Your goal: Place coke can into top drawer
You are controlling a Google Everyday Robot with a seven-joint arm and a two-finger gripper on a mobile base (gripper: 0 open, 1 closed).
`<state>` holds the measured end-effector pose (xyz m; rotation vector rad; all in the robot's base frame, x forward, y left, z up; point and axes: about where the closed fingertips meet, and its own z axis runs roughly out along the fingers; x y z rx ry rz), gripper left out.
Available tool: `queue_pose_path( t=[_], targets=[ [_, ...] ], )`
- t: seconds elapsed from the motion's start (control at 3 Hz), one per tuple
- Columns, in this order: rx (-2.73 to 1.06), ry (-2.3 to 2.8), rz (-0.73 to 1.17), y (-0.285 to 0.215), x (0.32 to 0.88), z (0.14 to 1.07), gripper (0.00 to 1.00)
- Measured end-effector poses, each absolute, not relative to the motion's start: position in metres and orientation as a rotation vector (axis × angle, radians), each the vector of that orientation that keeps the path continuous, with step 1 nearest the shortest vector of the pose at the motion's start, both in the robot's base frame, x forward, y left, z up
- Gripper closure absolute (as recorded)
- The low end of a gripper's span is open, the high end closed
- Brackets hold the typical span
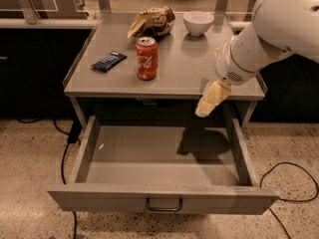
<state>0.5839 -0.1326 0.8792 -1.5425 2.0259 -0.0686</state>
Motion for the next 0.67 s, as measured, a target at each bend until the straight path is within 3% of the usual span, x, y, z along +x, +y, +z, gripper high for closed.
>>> queue_pose_path(
  t=[0.67],
  targets=[
    [-1.567, 1.995, 0.012, -0.112, 0.592, 0.874, 0.00]
  ],
)
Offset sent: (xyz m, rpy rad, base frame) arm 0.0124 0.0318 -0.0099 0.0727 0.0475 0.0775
